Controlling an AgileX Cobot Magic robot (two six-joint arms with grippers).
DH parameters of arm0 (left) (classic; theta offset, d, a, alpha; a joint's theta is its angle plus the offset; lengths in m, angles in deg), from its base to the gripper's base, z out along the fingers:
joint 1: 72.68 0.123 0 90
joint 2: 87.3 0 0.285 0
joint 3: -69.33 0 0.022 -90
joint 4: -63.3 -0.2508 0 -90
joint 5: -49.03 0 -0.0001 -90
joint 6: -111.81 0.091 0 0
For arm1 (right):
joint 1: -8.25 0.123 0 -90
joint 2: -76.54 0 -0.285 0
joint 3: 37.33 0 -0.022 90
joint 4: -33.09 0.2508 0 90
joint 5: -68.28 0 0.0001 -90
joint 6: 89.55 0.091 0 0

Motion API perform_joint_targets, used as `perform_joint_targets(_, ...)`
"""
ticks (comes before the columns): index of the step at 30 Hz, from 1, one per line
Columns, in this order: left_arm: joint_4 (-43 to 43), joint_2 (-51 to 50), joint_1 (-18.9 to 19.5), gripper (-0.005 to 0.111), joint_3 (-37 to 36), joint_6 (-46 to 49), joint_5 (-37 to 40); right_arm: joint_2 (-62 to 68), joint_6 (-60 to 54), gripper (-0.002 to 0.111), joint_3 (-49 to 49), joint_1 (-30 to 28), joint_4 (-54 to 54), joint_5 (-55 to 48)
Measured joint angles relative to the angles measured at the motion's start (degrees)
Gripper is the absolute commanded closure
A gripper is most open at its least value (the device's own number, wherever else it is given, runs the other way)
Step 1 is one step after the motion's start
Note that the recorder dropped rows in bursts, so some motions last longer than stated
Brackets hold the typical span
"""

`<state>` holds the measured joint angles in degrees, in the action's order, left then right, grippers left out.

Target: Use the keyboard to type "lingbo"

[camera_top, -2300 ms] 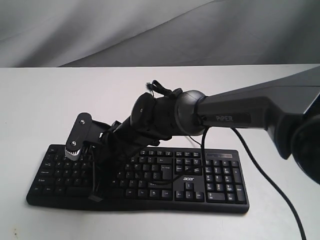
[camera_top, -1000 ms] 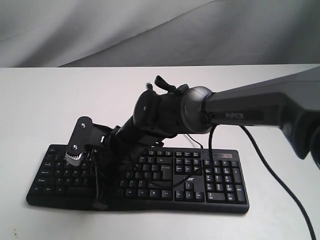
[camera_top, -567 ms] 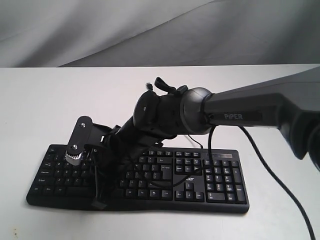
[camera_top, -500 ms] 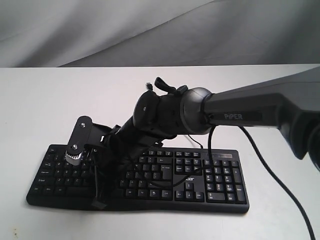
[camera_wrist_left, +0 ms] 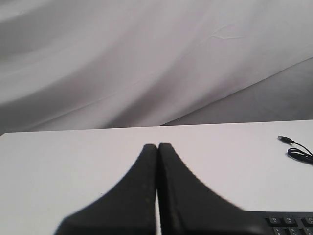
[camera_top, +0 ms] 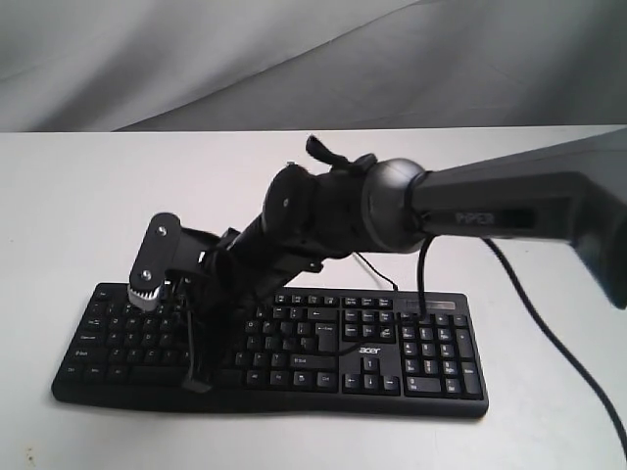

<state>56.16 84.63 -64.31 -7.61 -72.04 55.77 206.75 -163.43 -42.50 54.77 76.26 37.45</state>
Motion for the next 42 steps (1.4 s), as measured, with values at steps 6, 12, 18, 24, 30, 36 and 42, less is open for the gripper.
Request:
perform_joint_targets(6,0.0,0.0,0.0,0.106,0.0,0.0,0.0,-3.7,3.4,0.108,1.4,-2.9,-3.1,-0.4)
perform_joint_targets(12,0.0,0.0,0.0,0.106,0.0,0.0,0.0,-3.8,-0.7,0.108,5.2,-6.1,0.7,0.0)
perform_joint_targets(18,0.0,0.0,0.0,0.106,0.0,0.0,0.0,-3.8,-1.7,0.108,5.7,-6.2,2.3,0.3)
perform_joint_targets(24,0.0,0.0,0.0,0.106,0.0,0.0,0.0,-3.8,-1.7,0.108,6.7,-6.2,2.4,1.2)
perform_joint_targets(30,0.0,0.0,0.0,0.106,0.0,0.0,0.0,-3.1,-1.7,0.108,7.3,-6.2,2.6,2.0)
perform_joint_targets(36,0.0,0.0,0.0,0.106,0.0,0.0,0.0,-2.0,-1.7,0.108,7.3,-6.2,2.8,3.0)
perform_joint_targets(42,0.0,0.0,0.0,0.106,0.0,0.0,0.0,-2.0,-1.7,0.108,7.3,-6.6,2.8,3.0)
